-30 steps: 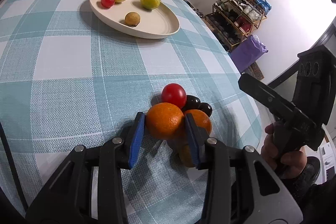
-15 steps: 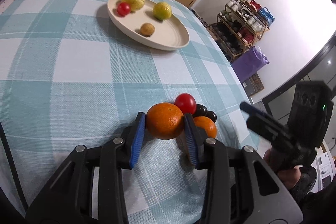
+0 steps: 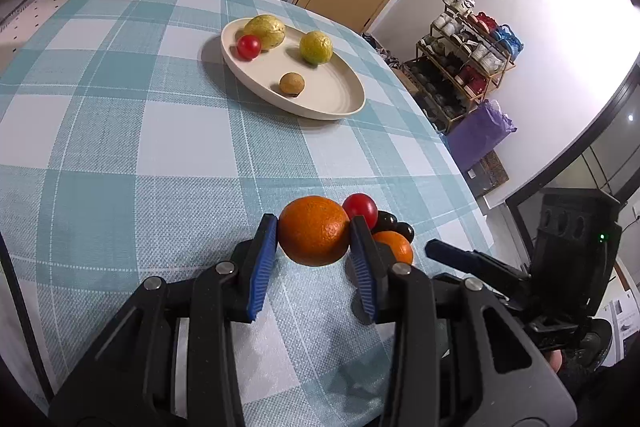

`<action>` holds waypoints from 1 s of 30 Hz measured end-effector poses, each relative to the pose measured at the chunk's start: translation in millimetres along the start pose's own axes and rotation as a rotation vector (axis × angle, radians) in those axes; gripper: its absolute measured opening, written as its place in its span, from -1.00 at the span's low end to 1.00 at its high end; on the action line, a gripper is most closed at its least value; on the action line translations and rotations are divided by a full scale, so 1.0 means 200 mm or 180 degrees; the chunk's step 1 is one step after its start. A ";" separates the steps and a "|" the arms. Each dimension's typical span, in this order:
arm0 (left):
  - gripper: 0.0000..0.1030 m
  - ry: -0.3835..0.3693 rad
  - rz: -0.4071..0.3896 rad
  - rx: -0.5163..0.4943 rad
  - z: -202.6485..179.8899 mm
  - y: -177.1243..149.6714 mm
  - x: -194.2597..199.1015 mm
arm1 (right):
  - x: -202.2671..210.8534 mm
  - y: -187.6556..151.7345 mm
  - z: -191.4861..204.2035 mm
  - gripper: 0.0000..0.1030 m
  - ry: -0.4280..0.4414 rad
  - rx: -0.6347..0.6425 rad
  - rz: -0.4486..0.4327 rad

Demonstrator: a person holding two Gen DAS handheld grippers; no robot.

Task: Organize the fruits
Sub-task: 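Move the left tool back to the fruit cluster and grasp the orange, then lift the large orange with the left tool while the right tool carries a small orange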

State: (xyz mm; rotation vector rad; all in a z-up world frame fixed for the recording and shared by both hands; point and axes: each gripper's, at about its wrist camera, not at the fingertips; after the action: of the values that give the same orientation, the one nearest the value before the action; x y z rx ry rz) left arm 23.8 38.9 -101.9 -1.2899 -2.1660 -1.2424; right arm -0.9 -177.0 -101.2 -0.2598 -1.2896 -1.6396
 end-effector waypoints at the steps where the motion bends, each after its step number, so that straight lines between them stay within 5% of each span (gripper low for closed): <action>1: -0.34 -0.0002 -0.0002 0.0002 0.01 0.00 0.00 | -0.01 0.00 0.01 0.59 0.0004 -0.0006 0.0015; 6: -0.35 -0.0016 -0.0011 0.0025 0.03 -0.01 0.01 | -0.06 0.01 0.04 0.47 -0.0077 0.0035 0.0071; 18: -0.34 -0.0033 -0.0026 0.0048 0.06 -0.01 0.02 | -0.14 0.03 0.08 -0.24 -0.0394 0.0307 0.0156; 30: -0.34 -0.0009 -0.0077 0.0036 0.06 0.04 0.04 | -0.07 0.07 0.06 -0.28 -0.0163 0.0220 -0.0067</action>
State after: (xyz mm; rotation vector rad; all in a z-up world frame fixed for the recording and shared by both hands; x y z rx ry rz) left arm 27.9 54.8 -98.0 -1.2653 -2.1937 -1.2363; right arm 11.3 -159.3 -97.5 -0.2482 -1.3894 -1.6118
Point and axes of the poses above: each gripper's, at about its wrist camera, not at the fingertips, and x roughly against the way its jaws point, z to its left, y to its top, and after that the axes turned 6 degrees about x, right-handed
